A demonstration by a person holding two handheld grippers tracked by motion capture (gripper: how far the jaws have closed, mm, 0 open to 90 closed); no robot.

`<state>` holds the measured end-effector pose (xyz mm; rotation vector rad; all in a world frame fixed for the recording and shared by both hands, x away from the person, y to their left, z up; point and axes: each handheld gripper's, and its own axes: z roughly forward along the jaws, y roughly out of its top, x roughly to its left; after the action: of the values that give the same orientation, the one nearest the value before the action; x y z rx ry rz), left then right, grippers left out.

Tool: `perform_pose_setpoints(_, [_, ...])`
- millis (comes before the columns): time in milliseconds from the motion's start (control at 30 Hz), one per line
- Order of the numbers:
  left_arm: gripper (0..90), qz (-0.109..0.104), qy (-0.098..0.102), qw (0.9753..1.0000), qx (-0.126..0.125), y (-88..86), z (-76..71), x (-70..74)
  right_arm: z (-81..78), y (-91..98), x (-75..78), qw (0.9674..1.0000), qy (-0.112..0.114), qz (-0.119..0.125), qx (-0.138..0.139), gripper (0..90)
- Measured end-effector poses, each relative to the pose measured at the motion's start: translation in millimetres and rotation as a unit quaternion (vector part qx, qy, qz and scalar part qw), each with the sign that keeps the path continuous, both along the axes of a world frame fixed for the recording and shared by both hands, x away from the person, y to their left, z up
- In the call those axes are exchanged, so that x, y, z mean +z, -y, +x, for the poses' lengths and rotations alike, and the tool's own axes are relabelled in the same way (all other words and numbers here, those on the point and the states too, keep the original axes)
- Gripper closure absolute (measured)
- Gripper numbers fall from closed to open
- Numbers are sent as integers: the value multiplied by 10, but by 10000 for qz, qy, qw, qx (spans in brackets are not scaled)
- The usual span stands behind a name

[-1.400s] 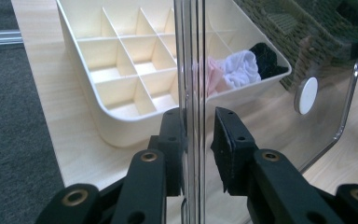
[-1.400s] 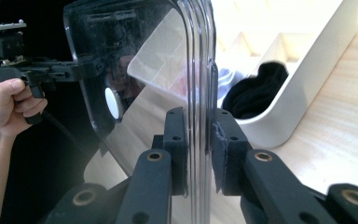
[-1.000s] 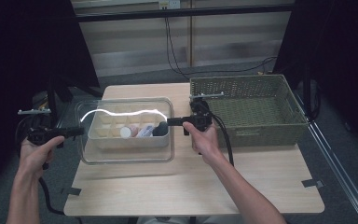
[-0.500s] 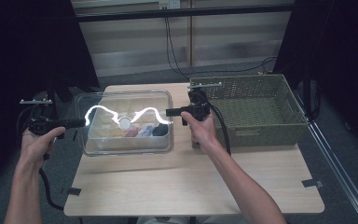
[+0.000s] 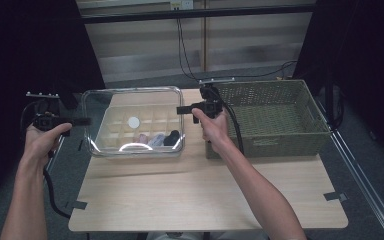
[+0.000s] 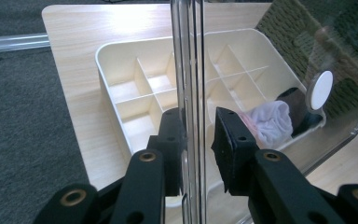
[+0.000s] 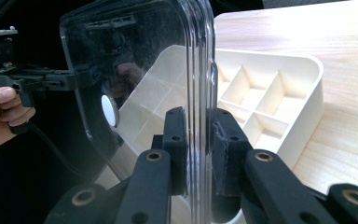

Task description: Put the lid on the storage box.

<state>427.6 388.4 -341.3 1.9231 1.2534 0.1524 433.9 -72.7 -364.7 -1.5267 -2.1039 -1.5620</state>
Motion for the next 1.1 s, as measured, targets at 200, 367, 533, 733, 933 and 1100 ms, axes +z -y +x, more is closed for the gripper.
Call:
perform_pose_setpoints(200, [732, -30, -51, 9999, 102, 10, 126, 5, 133, -20, 27, 9999, -28, -78, -76, 769])
perform_pose_setpoints(367, [733, 73, -43, 9999, 106, 23, 209, 23, 213, -25, 23, 9999, -68, -69, -131, 764])
perform_pose_setpoints(533, [734, 120, -104, 9997, 171, 26, 291, -12, 286, -52, -43, 9996, -174, -142, -193, 756])
perform_pose_setpoints(733, [735, 199, -136, 9994, 235, 22, 357, -32, 377, -92, -87, 9992, -258, -205, -224, 750])
perform_pose_setpoints(933, [736, 148, -246, 9992, 262, 6, 405, -99, 449, -120, -135, 9988, -299, -246, -286, 746])
perform_pose_setpoints(1100, [735, 138, -295, 9989, 331, 6, 432, -135, 467, -138, -117, 9986, -341, -310, -274, 746])
